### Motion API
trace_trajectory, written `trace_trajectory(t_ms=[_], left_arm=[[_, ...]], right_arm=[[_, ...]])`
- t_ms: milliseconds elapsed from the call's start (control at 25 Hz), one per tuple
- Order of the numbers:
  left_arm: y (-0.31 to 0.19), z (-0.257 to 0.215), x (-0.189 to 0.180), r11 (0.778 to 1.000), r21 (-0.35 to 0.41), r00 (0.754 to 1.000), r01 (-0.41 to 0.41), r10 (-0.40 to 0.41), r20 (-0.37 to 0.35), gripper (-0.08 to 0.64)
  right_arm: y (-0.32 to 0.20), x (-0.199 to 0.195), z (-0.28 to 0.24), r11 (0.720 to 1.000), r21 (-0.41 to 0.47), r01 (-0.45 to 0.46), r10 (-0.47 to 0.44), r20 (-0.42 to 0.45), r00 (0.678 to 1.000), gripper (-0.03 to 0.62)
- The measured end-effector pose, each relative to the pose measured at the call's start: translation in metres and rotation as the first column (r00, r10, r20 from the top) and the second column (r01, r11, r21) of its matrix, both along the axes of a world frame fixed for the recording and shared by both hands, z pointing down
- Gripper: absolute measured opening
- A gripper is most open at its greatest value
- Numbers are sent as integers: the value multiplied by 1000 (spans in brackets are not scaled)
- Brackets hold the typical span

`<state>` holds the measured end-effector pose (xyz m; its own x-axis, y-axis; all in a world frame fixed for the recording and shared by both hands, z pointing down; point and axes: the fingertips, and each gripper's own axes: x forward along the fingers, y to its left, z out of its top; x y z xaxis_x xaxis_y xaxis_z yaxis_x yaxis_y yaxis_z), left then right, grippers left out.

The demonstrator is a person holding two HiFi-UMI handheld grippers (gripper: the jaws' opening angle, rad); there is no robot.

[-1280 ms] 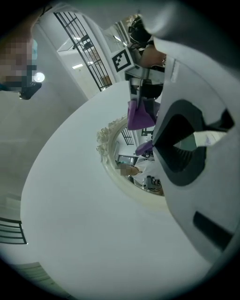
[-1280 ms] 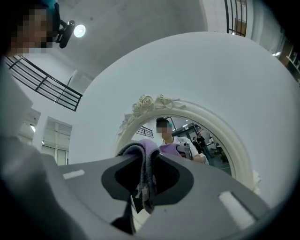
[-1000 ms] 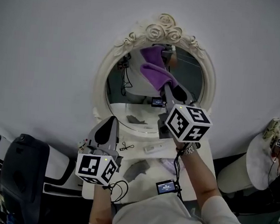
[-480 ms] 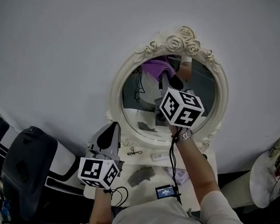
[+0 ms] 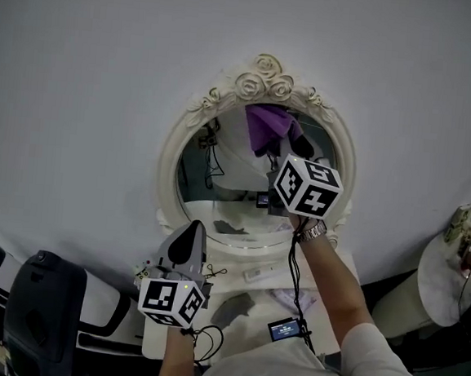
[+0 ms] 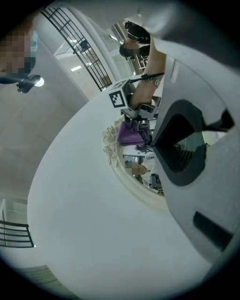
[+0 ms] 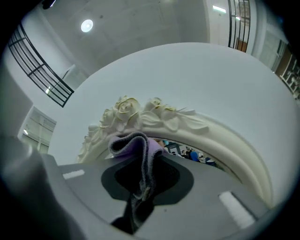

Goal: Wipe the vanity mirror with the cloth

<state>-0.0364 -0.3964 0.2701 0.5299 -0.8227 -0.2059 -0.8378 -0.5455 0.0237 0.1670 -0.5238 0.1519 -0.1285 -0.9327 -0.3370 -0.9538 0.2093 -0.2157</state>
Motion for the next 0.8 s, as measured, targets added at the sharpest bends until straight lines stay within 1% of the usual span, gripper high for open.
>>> trace_trajectory(t_ms=[200,320,440,560,640,720,800], left_arm=[[-5,1,37,995,3,995,-99,99,14,1],[-6,-1,52,990,3,990,-144,144,-2,1],[-5,-3,63,984,9,984,-175,175,-6,0],[-3,-1,63,984,6,984,-175,175,-6,0],[-4,3,60,986,-10,986,-168,168,-6,2],[-3,7,53,989,-28,989,-148,148,-3,1],[1,10,41,994,-35,994,-108,108,7,2]], right_arm=[[5,57,11,994,-40,-102,104,36,994,54],[10,77,15,988,-58,-141,142,11,990,55],[16,88,21,983,-73,-171,171,-6,985,54],[23,83,25,987,-62,-145,146,14,989,54],[25,69,27,993,-43,-114,114,-6,993,54],[25,46,32,996,-37,-76,74,-38,997,54],[24,15,40,999,-44,-9,7,-50,999,54]])
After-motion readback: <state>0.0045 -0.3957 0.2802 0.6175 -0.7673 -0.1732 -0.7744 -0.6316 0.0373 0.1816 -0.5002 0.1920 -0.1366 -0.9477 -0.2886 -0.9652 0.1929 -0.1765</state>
